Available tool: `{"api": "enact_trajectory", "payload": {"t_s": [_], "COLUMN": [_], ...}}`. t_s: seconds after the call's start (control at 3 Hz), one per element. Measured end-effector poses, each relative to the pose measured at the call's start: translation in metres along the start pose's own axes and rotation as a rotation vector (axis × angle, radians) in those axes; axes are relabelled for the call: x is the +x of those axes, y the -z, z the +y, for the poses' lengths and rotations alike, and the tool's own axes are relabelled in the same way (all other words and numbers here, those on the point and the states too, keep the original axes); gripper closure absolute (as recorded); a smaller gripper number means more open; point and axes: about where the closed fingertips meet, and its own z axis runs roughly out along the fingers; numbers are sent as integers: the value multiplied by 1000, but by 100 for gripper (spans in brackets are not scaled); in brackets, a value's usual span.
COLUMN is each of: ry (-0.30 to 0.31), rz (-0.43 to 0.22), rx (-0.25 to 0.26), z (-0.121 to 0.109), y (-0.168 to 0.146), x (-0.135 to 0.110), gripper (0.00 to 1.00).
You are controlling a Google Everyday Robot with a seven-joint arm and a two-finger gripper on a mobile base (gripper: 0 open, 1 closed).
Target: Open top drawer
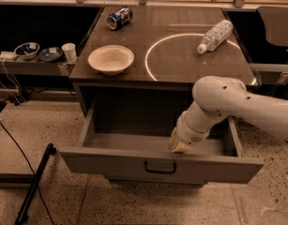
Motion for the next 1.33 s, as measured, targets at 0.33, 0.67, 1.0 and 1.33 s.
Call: {"api": "enact_trajectory", "payload": {"t_s": [0.33,0.67,1.0,1.33], "ry": [24,40,10,-38], "rz": [-51,-128,-251,-377], "rx": [-70,-133,-135,-15], "z": [40,68,72,55], "y": [9,19,39,92], "x": [-2,-11,-15,-3], "gripper": [100,100,100,100]}}
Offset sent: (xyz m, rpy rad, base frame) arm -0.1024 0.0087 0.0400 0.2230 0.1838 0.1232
